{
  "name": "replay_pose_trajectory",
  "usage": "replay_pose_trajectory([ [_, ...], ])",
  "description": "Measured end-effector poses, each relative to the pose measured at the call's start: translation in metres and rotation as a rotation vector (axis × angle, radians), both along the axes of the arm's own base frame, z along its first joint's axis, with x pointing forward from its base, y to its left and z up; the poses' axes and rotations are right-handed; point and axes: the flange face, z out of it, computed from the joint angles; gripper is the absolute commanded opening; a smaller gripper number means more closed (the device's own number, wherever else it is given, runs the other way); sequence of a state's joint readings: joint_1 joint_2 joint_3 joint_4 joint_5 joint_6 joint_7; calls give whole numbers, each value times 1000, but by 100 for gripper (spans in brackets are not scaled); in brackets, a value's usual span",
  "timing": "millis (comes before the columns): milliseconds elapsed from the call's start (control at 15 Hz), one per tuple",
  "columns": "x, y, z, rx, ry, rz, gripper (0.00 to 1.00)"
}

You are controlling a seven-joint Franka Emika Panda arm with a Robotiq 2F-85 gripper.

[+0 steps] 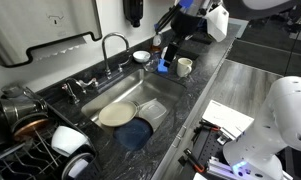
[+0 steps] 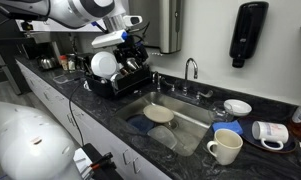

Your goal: Center the faucet

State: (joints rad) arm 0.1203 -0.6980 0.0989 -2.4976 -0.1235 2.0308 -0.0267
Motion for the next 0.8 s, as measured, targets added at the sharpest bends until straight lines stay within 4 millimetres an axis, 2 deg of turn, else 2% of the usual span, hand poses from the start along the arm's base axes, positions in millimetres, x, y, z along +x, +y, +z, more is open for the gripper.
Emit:
replay_pose_trajectory([
  [333, 40, -49, -5, -24, 57, 221, 100],
  [467, 47, -54, -5, -23, 66, 244, 100],
  [800, 48, -49, -4, -23, 66, 256, 100],
])
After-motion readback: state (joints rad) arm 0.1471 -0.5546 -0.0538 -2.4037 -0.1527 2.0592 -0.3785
